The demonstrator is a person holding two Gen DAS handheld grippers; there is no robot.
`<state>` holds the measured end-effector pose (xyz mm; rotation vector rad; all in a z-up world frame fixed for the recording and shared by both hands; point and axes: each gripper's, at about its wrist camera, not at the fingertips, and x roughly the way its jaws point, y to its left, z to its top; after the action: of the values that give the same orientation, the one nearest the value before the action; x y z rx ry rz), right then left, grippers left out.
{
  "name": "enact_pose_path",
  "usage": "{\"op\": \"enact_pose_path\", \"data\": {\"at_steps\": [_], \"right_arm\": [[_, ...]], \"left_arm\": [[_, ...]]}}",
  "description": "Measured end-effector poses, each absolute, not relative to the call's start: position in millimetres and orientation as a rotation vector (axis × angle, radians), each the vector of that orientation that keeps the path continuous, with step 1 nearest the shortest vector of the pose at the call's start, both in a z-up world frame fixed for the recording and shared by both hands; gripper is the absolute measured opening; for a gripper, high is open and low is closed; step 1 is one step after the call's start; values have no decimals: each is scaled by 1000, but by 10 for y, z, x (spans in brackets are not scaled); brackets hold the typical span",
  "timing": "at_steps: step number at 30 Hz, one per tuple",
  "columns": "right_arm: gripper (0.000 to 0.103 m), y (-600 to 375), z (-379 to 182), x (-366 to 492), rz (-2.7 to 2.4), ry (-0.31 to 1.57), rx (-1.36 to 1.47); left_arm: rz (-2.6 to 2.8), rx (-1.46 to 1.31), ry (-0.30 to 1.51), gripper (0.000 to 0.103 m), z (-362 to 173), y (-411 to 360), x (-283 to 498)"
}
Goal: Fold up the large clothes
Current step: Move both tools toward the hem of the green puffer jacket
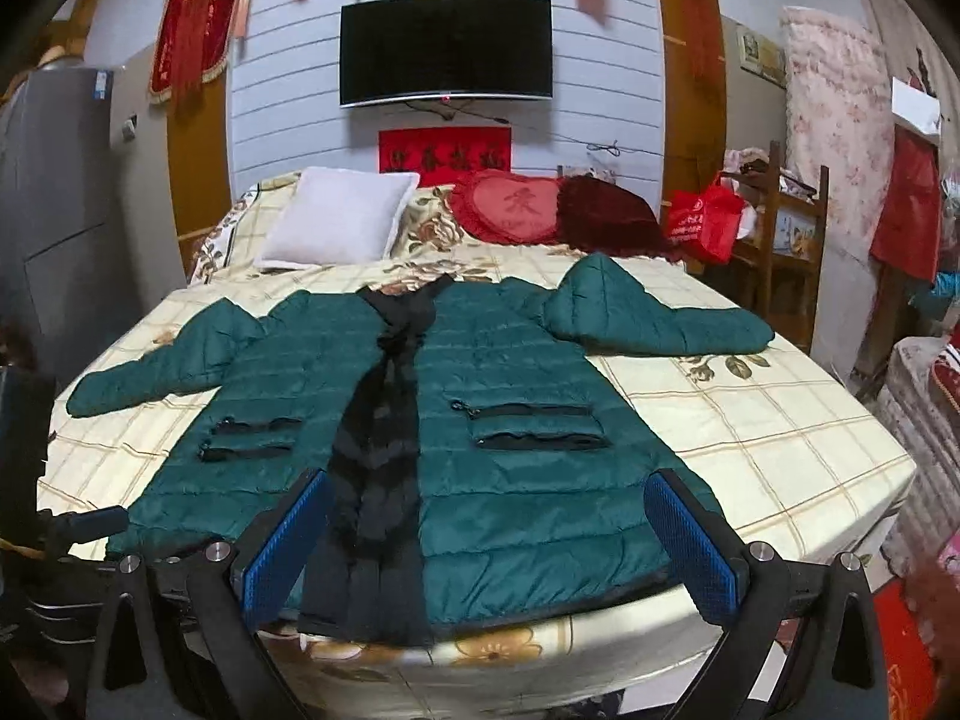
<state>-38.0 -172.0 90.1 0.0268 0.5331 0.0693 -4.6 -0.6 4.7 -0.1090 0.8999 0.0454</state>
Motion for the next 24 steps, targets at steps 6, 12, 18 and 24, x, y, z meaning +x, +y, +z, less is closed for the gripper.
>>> {"op": "enact_pose_path", "data": {"at_steps": [6,12,18,24], "right_arm": [[103,-1793,854,-293,59,615,55],[103,-1839,821,-272,16,656,76],[103,-1887,762,-233,-19,699,74],[103,-1952,764,-185,-31,711,73]], "left_arm": [[7,-153,860,103,143,24,-94],[-59,-202,879,103,131,36,-104],[-124,-226,872,103,180,13,-122],[-116,-237,827,103,259,90,-109]]}}
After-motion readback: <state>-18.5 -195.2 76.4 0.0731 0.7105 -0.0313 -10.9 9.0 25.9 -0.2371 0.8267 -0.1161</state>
